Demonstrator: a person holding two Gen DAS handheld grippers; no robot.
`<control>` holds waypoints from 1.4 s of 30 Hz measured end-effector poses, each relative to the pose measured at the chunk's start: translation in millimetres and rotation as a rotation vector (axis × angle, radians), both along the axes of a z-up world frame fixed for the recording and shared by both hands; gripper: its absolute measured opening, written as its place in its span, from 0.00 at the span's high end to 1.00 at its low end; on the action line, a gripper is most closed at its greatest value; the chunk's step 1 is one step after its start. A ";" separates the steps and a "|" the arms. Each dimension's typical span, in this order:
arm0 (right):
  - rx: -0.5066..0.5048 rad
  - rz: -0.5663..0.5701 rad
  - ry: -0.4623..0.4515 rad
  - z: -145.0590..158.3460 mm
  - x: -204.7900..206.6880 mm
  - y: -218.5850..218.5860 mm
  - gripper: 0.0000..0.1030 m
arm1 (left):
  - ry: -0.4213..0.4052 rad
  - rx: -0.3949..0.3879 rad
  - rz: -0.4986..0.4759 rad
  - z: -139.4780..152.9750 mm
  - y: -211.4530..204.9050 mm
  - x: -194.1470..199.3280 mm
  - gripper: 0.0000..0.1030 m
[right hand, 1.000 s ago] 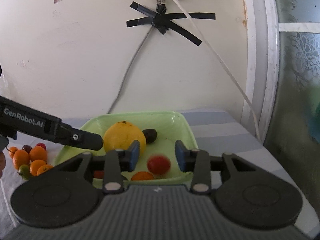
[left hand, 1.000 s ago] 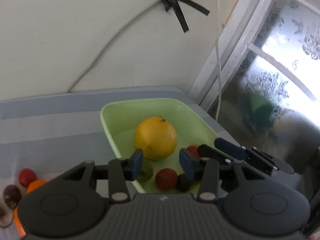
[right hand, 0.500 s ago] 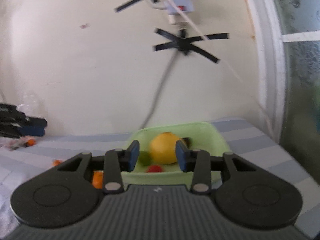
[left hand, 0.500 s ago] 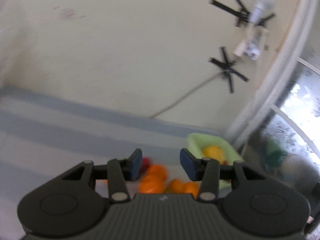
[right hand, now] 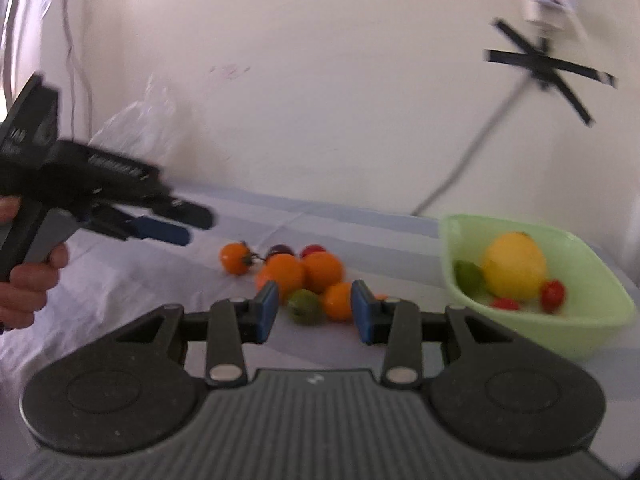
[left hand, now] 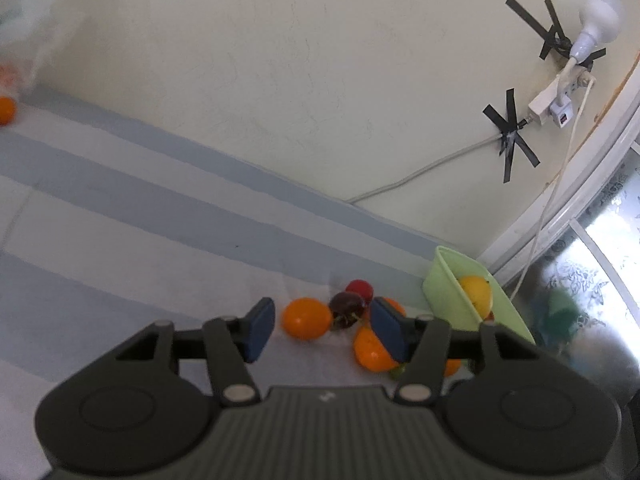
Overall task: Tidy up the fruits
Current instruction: 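Grasp a tangerine with the left gripper while the right gripper grasps an orange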
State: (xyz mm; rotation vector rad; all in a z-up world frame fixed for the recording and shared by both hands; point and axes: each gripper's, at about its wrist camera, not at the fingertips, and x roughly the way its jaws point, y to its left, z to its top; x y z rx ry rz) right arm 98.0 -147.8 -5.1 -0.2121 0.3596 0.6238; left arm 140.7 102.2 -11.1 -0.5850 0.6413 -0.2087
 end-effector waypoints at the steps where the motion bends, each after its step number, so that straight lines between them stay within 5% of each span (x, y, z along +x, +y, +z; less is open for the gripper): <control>1: -0.019 0.012 -0.004 -1.1 3.9 8.7 0.59 | 0.004 -0.007 -0.004 -2.4 -0.3 3.7 0.47; 11: -0.218 0.057 -0.028 -25.8 29.2 64.6 0.55 | 0.019 -0.041 -0.008 -18.2 -4.5 17.8 0.47; 14: -0.245 0.060 -0.056 -26.4 24.4 67.8 0.62 | 0.028 -0.039 -0.006 -20.2 -5.9 21.2 0.47; 19: -0.142 0.049 -0.031 -14.8 6.0 45.5 0.62 | 0.029 -0.014 -0.014 -21.7 -10.5 20.2 0.47; 23: -0.006 0.076 0.074 -5.2 -16.9 11.8 0.62 | 0.025 0.026 -0.013 -21.8 -17.8 22.2 0.47; 27: 0.041 0.056 0.150 -12.0 -30.5 -8.2 0.62 | 0.014 0.098 0.003 -21.9 -26.5 22.9 0.61; 31: 0.053 0.019 0.182 -20.3 -35.8 -15.3 0.62 | 0.009 0.147 -0.007 -16.8 -32.7 15.5 0.62; 37: 0.066 0.024 0.163 -14.0 -41.3 -22.2 0.62 | -0.034 0.126 -0.032 -3.9 -23.7 -33.3 0.62; 42: 0.081 0.030 0.174 -14.9 -47.5 -32.2 0.62 | -0.034 0.074 -0.147 -2.6 -35.0 -69.8 0.62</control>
